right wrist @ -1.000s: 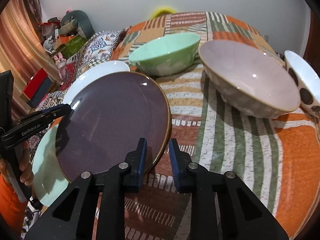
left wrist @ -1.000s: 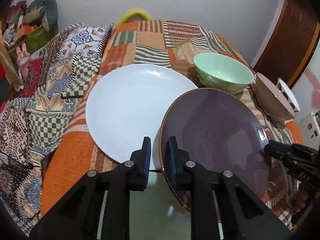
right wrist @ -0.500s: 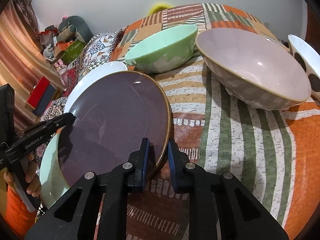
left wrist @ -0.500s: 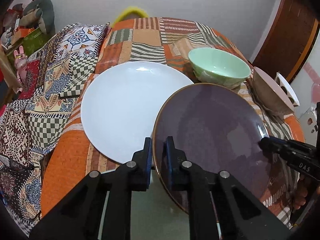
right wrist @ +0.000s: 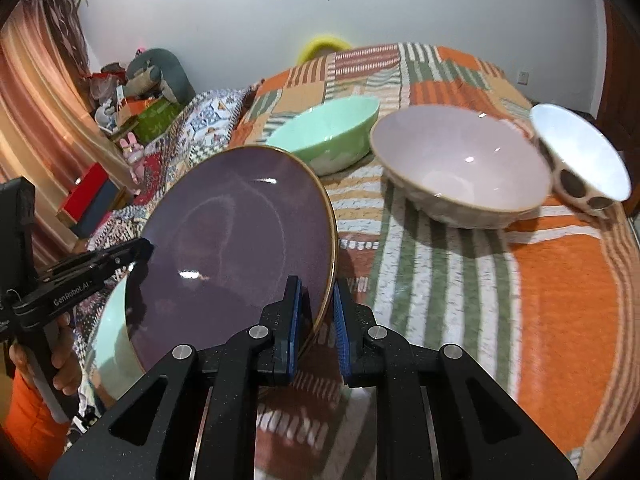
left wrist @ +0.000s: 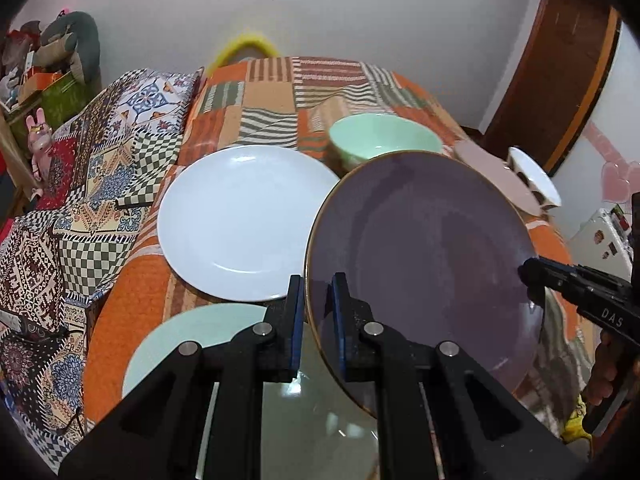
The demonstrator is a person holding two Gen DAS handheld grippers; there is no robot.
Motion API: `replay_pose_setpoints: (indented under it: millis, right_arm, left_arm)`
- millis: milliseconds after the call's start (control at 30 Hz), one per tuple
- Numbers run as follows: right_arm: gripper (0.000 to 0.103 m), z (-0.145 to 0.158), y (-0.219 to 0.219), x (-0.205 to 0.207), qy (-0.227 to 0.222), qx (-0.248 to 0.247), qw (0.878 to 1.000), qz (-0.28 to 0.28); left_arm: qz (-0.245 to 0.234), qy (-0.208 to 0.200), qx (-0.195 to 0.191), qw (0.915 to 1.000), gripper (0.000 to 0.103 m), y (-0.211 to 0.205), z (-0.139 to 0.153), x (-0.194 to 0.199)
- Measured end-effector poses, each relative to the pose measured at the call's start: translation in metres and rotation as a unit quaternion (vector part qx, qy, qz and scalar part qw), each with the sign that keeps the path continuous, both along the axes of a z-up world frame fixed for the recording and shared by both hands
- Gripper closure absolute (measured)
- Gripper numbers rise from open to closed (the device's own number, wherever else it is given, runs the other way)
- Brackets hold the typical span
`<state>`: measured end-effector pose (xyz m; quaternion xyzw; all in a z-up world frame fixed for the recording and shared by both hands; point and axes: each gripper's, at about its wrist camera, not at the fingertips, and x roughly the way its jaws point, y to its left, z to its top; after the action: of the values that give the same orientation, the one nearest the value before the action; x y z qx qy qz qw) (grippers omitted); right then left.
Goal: Organize plates and bowls
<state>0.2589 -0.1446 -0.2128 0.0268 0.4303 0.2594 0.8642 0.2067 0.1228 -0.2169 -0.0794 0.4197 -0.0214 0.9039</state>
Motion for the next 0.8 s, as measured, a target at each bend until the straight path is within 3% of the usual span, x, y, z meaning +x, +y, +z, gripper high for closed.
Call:
replay_pose_setpoints:
  millis: [367,800]
  right_arm:
    - [0.089,0.015,-0.030,-0.024,-0.019,0.004,1.000,-0.021]
    - [0.088,-0.017,-0.059,-0.028,0.012,-0.011,0.999,-0.052]
  left_arm:
    - [-0.018,-0.006,0.000,0.9998,0.091,-0.041,0.018,-0.027]
    - [-0.041,0.044,-0.001,0.9982,0.091,-0.073,-0.017,-0.029]
